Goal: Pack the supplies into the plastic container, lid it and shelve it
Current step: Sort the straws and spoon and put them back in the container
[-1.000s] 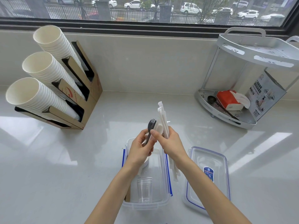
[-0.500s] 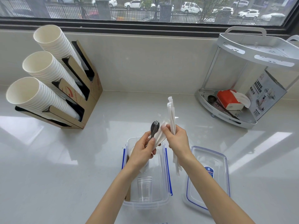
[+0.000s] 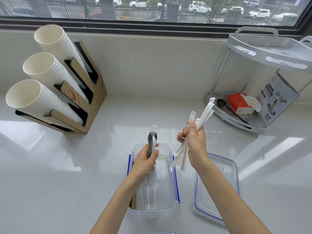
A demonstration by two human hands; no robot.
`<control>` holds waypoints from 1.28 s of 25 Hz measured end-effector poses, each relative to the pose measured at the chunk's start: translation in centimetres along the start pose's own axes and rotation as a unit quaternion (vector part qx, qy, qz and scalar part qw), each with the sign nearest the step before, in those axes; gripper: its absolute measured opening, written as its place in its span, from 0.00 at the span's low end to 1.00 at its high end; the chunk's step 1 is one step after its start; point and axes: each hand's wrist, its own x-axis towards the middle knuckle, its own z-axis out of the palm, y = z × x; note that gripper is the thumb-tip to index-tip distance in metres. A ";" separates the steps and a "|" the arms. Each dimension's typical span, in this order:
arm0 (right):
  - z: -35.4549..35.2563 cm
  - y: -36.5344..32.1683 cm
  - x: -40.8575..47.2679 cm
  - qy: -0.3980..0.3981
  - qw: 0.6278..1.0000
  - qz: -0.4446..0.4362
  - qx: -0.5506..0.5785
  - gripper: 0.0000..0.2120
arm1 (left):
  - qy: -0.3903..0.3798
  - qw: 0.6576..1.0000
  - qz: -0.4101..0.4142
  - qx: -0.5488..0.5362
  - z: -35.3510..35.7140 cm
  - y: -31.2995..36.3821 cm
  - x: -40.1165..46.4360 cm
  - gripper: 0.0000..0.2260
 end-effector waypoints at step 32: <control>0.9 7.1 -4.1 -0.165 0.910 0.129 -0.357 0.22 | -0.043 0.848 -0.046 0.526 -3.2 -2.5 -1.3 0.03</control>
